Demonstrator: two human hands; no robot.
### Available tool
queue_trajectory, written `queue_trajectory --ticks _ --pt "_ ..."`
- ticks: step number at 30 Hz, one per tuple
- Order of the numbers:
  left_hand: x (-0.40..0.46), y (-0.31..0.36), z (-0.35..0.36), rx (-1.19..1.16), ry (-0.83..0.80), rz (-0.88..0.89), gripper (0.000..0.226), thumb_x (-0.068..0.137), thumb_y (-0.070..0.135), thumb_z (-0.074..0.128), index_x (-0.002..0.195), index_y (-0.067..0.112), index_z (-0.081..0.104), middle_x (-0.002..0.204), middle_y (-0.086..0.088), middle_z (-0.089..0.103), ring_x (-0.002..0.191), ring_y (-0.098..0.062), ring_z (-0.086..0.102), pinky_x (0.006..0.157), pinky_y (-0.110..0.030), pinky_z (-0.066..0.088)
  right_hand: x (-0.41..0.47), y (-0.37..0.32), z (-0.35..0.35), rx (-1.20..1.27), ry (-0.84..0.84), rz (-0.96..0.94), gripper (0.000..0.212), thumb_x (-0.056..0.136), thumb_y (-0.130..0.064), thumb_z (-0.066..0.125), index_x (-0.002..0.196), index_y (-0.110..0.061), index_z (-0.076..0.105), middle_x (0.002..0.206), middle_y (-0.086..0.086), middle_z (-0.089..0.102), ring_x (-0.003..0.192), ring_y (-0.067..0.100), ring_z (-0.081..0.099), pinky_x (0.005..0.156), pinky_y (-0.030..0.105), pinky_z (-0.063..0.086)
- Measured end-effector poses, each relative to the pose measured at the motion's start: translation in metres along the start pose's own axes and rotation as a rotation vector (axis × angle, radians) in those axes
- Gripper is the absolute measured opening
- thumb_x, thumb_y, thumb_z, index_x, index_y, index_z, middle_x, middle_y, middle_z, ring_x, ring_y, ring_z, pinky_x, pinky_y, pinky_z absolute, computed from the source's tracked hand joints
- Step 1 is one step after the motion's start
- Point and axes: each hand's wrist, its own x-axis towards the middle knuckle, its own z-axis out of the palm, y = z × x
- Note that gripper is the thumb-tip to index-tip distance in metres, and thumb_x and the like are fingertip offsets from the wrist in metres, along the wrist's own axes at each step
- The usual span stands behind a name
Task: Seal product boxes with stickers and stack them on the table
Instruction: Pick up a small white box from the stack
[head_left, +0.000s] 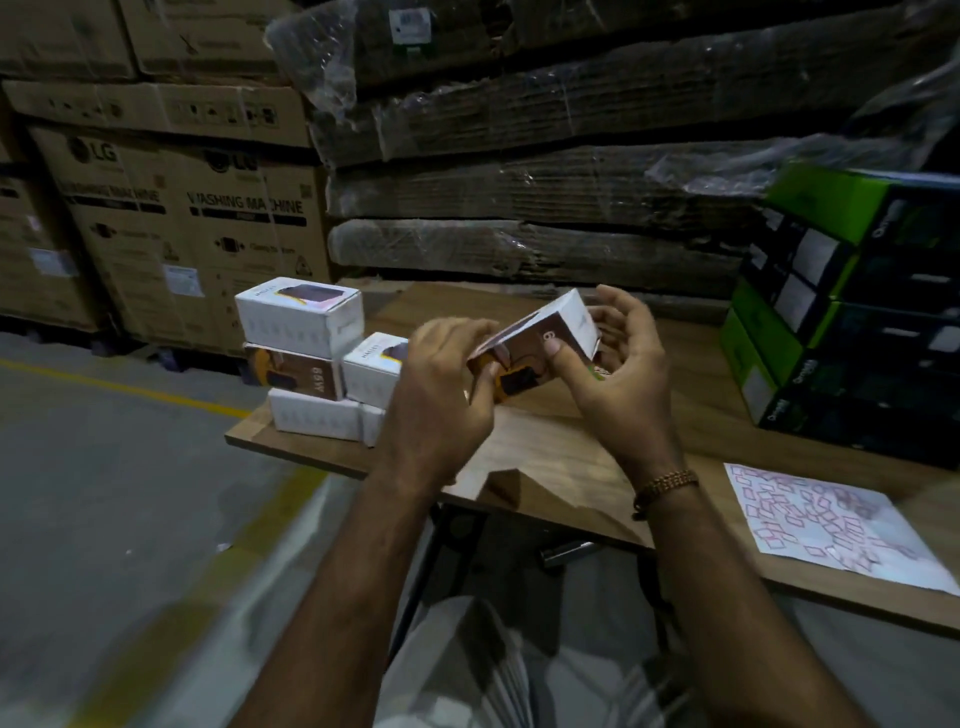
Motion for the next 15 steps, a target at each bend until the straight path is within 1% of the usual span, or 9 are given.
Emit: queue_trajectory --ticks 2,4,6,8,11,13,15 --pt "-0.004 0.011 0.016 -0.122 -0.07 -0.039 0.046 0.093 0.011 0.074 0.138 0.016 0.065 0.133 0.002 0.068 0.125 -0.015 0.061 0.108 -0.035 0.049 -0.006 0.005 -0.014 -0.02 -0.02 -0.011 0.072 0.083 -0.042 0.086 0.146 -0.034 0.051 0.128 -0.01 0.065 0.123 0.011 0.064 0.103 0.044 0.058" --pt "-0.01 0.016 0.032 -0.247 -0.164 -0.125 0.053 0.094 0.018 0.076 0.145 0.024 0.061 0.137 0.009 0.067 0.128 -0.007 0.062 0.109 -0.034 0.052 -0.012 0.012 -0.027 -0.058 -0.035 -0.02 0.073 0.083 -0.037 0.087 0.146 -0.031 0.051 0.126 -0.01 0.066 0.121 0.01 0.065 0.104 0.043 0.056" --pt "-0.016 0.02 0.05 -0.377 -0.266 -0.214 0.058 0.094 0.027 0.076 0.148 0.033 0.057 0.141 0.015 0.066 0.131 -0.003 0.061 0.11 -0.037 0.054 -0.017 0.021 -0.041 -0.103 -0.05 -0.017 0.075 0.082 -0.035 0.089 0.147 -0.03 0.052 0.125 -0.011 0.067 0.121 0.009 0.065 0.106 0.042 0.055" --pt "-0.023 0.022 0.067 -0.478 -0.341 -0.271 0.061 0.094 0.032 0.076 0.15 0.036 0.054 0.145 0.015 0.064 0.134 -0.006 0.06 0.112 -0.042 0.054 -0.021 0.03 -0.053 -0.129 -0.065 -0.001 0.077 0.08 -0.035 0.09 0.147 -0.032 0.051 0.126 -0.011 0.067 0.122 0.009 0.065 0.106 0.042 0.055" --pt "-0.032 0.025 0.088 -0.557 -0.402 -0.299 0.064 0.095 0.027 0.077 0.154 0.031 0.051 0.148 0.011 0.063 0.137 -0.008 0.059 0.113 -0.045 0.053 -0.027 0.041 -0.068 -0.153 -0.08 0.025 0.079 0.079 -0.034 0.091 0.147 -0.032 0.052 0.128 -0.011 0.066 0.123 0.008 0.064 0.108 0.04 0.054" --pt "-0.036 0.028 0.096 -0.624 -0.405 -0.33 0.066 0.093 0.026 0.078 0.153 0.03 0.051 0.146 0.008 0.065 0.137 -0.009 0.06 0.112 -0.048 0.054 -0.029 0.046 -0.074 -0.155 -0.09 0.034 0.082 0.076 -0.039 0.09 0.147 -0.033 0.052 0.128 -0.013 0.066 0.124 0.007 0.064 0.109 0.04 0.053" --pt "-0.038 0.029 0.102 -0.679 -0.436 -0.365 0.07 0.088 0.026 0.082 0.151 0.035 0.051 0.144 0.006 0.067 0.137 -0.012 0.061 0.111 -0.049 0.054 -0.031 0.049 -0.078 -0.157 -0.097 0.054 0.085 0.073 -0.046 0.088 0.148 -0.033 0.051 0.129 -0.014 0.065 0.126 0.006 0.063 0.11 0.04 0.053"
